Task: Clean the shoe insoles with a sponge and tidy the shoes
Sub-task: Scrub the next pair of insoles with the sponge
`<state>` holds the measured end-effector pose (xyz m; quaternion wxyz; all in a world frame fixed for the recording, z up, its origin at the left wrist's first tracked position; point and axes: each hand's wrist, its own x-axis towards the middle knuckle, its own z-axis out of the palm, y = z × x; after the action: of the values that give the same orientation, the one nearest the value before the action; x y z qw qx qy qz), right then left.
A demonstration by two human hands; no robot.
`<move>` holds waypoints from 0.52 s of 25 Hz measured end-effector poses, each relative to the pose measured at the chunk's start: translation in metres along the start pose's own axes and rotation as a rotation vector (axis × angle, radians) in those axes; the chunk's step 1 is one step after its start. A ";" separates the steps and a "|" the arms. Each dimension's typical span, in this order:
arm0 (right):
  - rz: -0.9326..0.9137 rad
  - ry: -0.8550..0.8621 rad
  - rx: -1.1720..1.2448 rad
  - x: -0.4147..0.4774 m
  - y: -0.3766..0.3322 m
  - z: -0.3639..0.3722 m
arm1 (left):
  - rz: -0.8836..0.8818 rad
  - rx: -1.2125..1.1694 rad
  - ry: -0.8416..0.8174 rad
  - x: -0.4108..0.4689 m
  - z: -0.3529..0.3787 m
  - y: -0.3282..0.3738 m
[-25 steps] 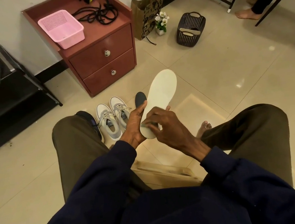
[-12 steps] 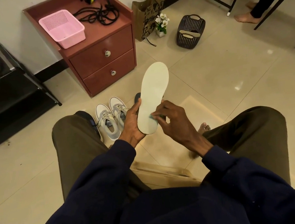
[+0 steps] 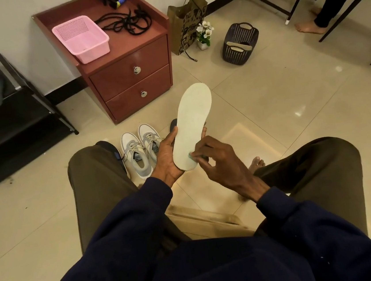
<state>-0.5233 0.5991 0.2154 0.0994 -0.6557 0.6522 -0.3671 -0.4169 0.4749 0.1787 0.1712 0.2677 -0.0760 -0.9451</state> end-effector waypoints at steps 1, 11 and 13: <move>-0.056 -0.074 0.018 -0.004 -0.010 0.004 | -0.008 -0.022 0.017 -0.001 0.000 0.001; 0.042 -0.035 -0.035 0.007 -0.002 0.003 | 0.018 0.089 0.118 -0.009 0.009 -0.004; -0.047 -0.160 0.014 0.002 -0.019 0.010 | -0.021 0.060 0.129 -0.006 0.007 -0.005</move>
<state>-0.5031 0.5965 0.2204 0.1472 -0.6975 0.6239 -0.3203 -0.4171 0.4820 0.1868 0.1576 0.3337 -0.0904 -0.9250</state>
